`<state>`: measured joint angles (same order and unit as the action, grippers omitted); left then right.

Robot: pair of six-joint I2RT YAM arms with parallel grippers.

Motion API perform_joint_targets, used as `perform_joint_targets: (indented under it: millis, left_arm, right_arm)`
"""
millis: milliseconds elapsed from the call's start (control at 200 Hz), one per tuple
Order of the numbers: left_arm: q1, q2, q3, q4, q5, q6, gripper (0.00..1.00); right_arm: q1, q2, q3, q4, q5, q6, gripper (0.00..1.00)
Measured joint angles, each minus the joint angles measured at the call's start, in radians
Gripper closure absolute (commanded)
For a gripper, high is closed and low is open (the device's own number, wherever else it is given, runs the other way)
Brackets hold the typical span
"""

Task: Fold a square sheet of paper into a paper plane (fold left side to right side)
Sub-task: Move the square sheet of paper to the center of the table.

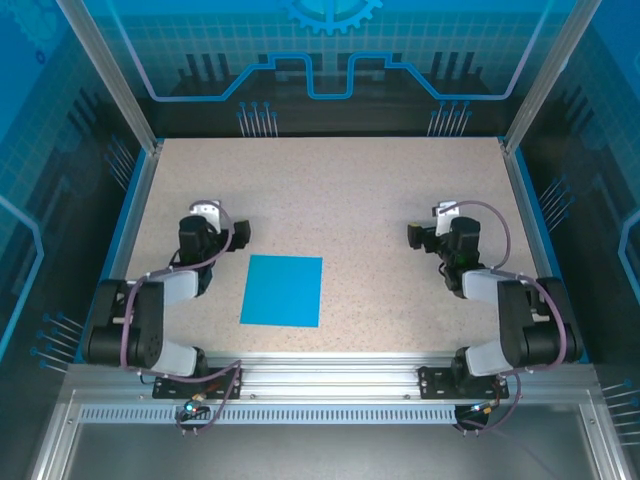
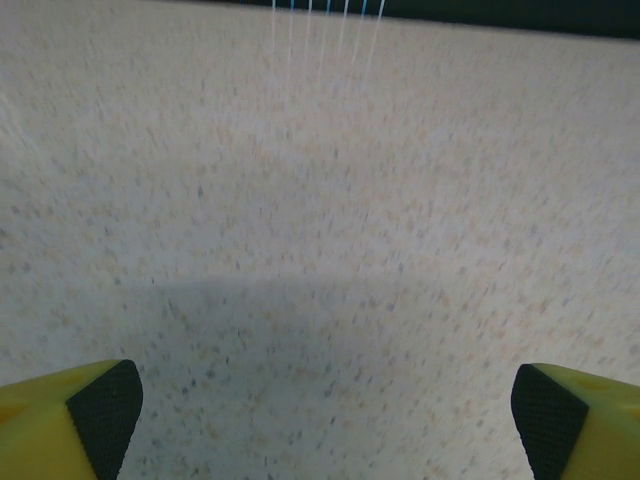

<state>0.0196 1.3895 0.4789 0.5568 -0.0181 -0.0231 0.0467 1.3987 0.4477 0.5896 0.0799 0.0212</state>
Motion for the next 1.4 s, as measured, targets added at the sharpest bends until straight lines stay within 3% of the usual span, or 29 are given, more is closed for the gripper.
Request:
perform_joint_targets:
  millis: [190,360,535,770,875,1045,1401]
  left_arm:
    - [0.0,-0.199,0.132,-0.253,-0.002,-0.117,0.01]
    - [-0.011,-0.277,0.24,-0.497,0.063,-0.287,0.01]
    - [-0.145,-0.257,0.367,-0.809,0.095,-0.347,0.06]
    - [-0.423,-0.204,0.421,-1.036,0.084,-0.379,0.29]
    - [-0.494,-0.101,0.444,-1.108,0.064,-0.376,0.47]
    - [-0.562,0.042,0.467,-1.172,0.024,-0.371,0.73]
    - [-0.616,0.208,0.484,-1.18,0.014,-0.372,0.9]
  right_arm:
    - [0.005,-0.219,0.049,-0.222,0.044,0.076,0.0]
    - [0.04,-0.388,0.122,-0.502,0.046,0.233,0.0]
    - [0.114,-0.491,0.148,-0.746,0.011,0.397,0.0]
    - [0.266,-0.518,0.151,-0.948,0.005,0.497,0.0]
    - [0.302,-0.518,0.151,-0.989,0.022,0.514,0.0]
    - [0.313,-0.518,0.154,-1.022,0.051,0.525,0.0]
    - [0.314,-0.518,0.166,-1.051,0.083,0.526,0.0]
